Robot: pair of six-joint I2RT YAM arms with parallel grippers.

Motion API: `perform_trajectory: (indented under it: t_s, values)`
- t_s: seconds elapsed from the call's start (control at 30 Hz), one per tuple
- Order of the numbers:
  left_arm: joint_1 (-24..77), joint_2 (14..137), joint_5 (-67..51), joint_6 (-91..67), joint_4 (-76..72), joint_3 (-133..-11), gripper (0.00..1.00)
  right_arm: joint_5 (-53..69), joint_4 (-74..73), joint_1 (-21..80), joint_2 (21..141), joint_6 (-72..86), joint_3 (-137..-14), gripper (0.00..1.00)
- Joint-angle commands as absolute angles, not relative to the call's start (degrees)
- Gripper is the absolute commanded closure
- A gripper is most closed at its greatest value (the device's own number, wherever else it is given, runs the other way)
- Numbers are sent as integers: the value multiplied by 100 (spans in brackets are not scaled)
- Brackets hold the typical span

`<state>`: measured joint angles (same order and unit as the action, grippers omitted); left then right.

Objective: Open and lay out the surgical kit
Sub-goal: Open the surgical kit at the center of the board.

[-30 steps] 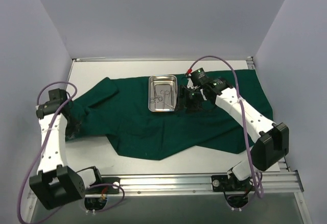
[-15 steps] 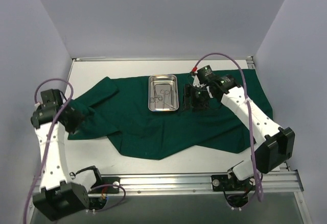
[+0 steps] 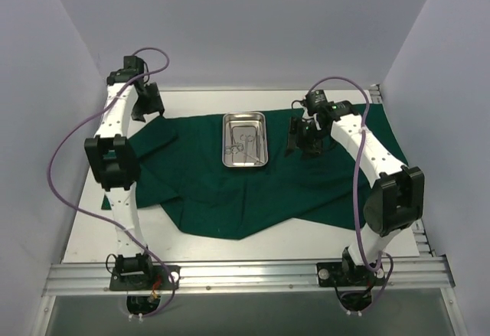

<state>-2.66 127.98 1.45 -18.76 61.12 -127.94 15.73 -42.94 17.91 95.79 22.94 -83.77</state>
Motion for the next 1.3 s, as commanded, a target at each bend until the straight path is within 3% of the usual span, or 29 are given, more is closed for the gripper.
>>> perform_trajectory:
  t_s: [0.0,0.4,0.73,0.83,0.9,0.97,1.0,1.03,1.27]
  values:
    - [139,13078,781,-1415,6619,-13395,30,1406,-4219,1705,9510,2496,-8359,45]
    - [562,14194,1203,-1722,6837,-14238,27,1292,-4122,1512,9378,2654,-8129,45]
    - [589,14756,1688,-1978,7093,-14659,35,1327,-4219,1398,9352,2523,-7990,45]
    - [589,14739,1793,-1995,7058,-14669,55,1336,-4245,1397,9369,2479,-7989,45]
    - [571,14608,1985,-2013,7005,-14599,73,1336,-4271,1389,9378,2461,-7998,45]
    - [528,14415,2091,-1995,6830,-14407,81,1336,-4289,1389,9395,2417,-7998,45]
    - [501,14362,2109,-1995,6786,-14362,92,1327,-4289,1380,9396,2408,-7989,45]
    - [466,14292,2127,-1995,6742,-14353,97,1327,-4306,1380,9396,2400,-7989,45]
    - [-182,14361,2329,-1706,6610,-14809,98,1318,-4394,1336,9378,2320,-7954,45]
